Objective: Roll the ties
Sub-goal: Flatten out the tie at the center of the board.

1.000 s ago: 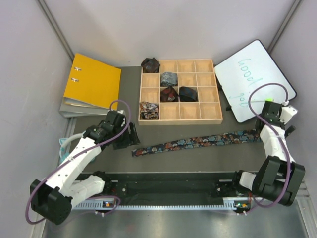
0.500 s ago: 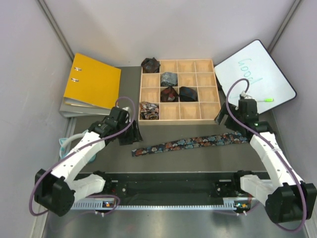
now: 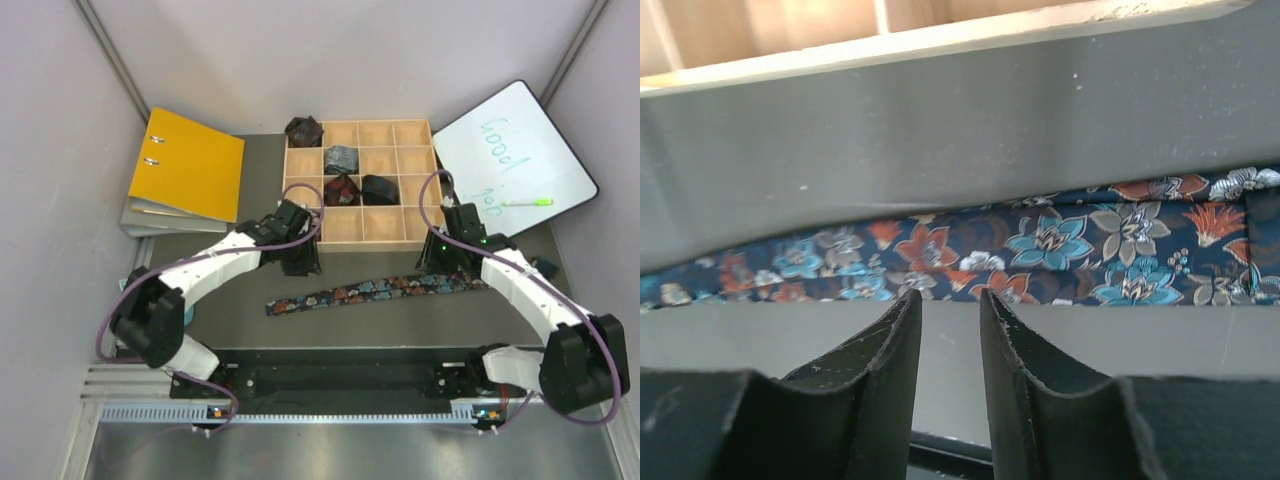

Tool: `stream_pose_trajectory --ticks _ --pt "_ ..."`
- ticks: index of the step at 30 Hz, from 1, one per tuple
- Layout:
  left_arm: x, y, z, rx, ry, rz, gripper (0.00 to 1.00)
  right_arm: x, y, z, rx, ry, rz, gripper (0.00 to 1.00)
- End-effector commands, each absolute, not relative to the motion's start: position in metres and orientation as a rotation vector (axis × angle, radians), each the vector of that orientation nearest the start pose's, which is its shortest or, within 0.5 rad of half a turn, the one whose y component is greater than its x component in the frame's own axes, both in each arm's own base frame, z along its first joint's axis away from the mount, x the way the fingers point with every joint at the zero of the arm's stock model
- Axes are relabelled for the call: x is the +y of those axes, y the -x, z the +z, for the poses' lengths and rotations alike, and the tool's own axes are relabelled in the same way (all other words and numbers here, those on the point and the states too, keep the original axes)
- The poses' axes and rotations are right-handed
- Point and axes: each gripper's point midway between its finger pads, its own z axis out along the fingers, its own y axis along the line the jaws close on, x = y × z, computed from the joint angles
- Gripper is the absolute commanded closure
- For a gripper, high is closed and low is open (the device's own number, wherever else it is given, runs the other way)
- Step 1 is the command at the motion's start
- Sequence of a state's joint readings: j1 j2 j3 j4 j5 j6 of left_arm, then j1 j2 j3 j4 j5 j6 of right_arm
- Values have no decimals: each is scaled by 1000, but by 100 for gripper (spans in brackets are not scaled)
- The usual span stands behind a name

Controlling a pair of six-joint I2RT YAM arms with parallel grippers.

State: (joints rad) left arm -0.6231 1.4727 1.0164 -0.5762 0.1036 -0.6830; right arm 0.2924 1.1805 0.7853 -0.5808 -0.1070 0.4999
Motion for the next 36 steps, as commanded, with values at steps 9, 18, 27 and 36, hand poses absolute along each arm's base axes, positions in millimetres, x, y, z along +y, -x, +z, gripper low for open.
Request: stream_pose_trajectory --ticks 9,18,27,36 --pt "-296 -305 76 2675 23 -516 60 117 -298 62 2630 -126 294 70" --pt "-301 -304 60 2696 13 -502 61 118 -312 49 2657 -118 255 70" --pt "-302 -297 43 2720 -3 -484 62 115 -299 26 2759 -70 151 71" --pt "-309 -282 29 2733 -32 -450 62 108 -280 23 2800 -62 114 71"
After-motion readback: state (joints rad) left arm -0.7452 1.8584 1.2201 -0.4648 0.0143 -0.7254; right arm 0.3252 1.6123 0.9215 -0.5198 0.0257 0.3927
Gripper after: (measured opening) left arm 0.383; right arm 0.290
